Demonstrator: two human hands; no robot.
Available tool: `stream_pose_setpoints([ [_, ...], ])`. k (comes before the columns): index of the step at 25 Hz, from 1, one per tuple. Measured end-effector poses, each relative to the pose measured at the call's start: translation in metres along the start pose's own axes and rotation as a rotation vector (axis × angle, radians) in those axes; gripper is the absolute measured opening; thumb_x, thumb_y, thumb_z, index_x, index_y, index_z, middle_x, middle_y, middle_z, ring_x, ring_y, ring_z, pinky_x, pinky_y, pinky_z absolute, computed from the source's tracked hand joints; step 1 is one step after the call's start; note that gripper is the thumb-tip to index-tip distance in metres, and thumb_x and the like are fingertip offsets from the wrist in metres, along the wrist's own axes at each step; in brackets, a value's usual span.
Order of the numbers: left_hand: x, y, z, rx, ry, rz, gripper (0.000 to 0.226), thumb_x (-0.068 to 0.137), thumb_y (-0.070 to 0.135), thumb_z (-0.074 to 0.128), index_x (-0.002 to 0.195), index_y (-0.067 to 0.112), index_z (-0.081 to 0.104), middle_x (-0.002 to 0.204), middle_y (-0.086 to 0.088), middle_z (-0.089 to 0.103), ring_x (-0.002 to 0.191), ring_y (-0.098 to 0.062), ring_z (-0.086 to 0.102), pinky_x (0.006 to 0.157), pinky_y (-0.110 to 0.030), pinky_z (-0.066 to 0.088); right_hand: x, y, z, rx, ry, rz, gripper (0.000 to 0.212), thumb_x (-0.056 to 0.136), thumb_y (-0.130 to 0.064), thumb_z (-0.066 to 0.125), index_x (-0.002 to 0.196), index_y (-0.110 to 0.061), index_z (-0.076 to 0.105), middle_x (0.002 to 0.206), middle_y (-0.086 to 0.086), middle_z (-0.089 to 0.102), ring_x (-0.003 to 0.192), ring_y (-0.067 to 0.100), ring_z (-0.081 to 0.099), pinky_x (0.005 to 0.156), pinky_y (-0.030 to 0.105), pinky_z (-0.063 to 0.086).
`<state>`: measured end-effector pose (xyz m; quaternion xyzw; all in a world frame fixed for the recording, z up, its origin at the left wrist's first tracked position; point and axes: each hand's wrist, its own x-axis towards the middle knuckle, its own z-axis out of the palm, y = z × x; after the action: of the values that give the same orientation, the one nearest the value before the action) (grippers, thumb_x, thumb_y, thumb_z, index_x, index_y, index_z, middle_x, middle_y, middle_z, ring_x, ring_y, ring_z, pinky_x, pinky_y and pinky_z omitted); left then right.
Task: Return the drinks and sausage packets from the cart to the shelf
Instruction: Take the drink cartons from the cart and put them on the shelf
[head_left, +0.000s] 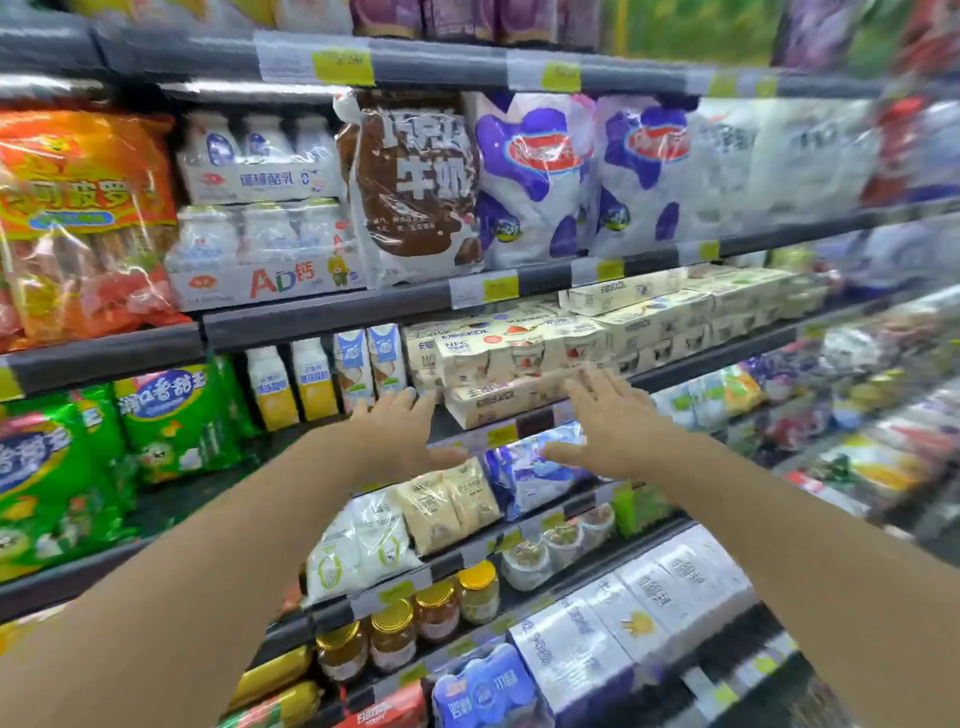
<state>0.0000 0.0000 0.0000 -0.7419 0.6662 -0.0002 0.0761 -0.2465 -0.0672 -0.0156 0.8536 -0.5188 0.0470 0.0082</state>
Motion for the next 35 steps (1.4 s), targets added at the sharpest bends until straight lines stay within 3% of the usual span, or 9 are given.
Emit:
stream_pose_setpoints([
  [5,0.082,0.149,-0.013,0.007,0.074,0.302,0.099,0.082,0.076,0.04,0.156,0.024,0.0,0.163,-0.009,0.015,0.146,-0.034,0.023,0.116,-0.052,0.023,-0.034,0.158,0.012,-0.057,-0.048,0.287,0.105,0.08,-0.08,0.043,0.158,-0.017,0.009,0.166,0.012,0.001,0.153,0.032,0.005,0.119,0.05,0.02],
  [9,0.128,0.288,-0.021,0.064,0.035,0.448,0.1,0.085,0.075,0.036,0.156,0.014,0.0,0.164,-0.011,0.003,0.15,-0.032,0.01,0.118,-0.055,0.013,-0.081,0.281,0.015,-0.103,-0.051,0.439,0.102,0.084,-0.075,0.045,0.157,-0.012,0.01,0.165,0.014,0.003,0.151,0.034,0.008,0.118,0.048,0.021],
  [15,0.157,0.477,-0.026,0.048,0.049,0.682,0.096,0.087,0.07,0.042,0.156,0.016,0.004,0.163,-0.013,0.01,0.149,-0.032,0.011,0.119,-0.053,0.012,-0.163,0.423,0.032,-0.069,-0.071,0.699,0.104,0.084,-0.076,0.045,0.158,-0.015,0.007,0.166,0.013,-0.002,0.153,0.033,0.004,0.12,0.05,0.019],
  [25,0.223,0.697,0.004,0.126,0.0,1.094,0.095,0.088,0.071,0.036,0.156,0.015,0.0,0.164,-0.014,0.004,0.15,-0.033,0.004,0.119,-0.058,0.007,-0.208,0.569,0.087,0.0,-0.133,0.998,0.102,0.085,-0.072,0.047,0.158,-0.013,0.006,0.165,0.017,-0.003,0.152,0.035,-0.002,0.122,0.048,0.012],
  [30,0.29,0.771,0.029,0.121,-0.053,1.201,0.095,0.088,0.071,0.037,0.156,0.015,0.002,0.164,-0.012,0.005,0.15,-0.032,0.003,0.118,-0.058,0.008,-0.178,0.627,0.115,0.019,-0.172,1.1,0.097,0.087,-0.069,0.047,0.157,-0.012,0.011,0.165,0.017,-0.001,0.152,0.035,0.001,0.121,0.048,0.011],
  [33,0.321,0.814,0.067,0.148,-0.088,1.256,0.097,0.087,0.072,0.036,0.156,0.013,0.002,0.163,-0.013,0.01,0.149,-0.032,0.009,0.118,-0.057,0.013,-0.171,0.653,0.154,0.057,-0.147,1.156,0.09,0.085,-0.067,0.053,0.152,-0.013,0.025,0.16,0.019,0.016,0.148,0.037,0.014,0.119,0.05,0.02],
  [35,0.332,0.834,0.103,0.163,-0.161,1.271,0.098,0.087,0.073,0.036,0.156,0.012,0.002,0.163,-0.013,0.01,0.15,-0.031,0.009,0.119,-0.056,0.012,-0.173,0.664,0.192,0.129,-0.205,1.182,0.09,0.087,-0.065,0.051,0.153,-0.011,0.023,0.16,0.019,0.016,0.149,0.037,0.013,0.12,0.05,0.02],
])
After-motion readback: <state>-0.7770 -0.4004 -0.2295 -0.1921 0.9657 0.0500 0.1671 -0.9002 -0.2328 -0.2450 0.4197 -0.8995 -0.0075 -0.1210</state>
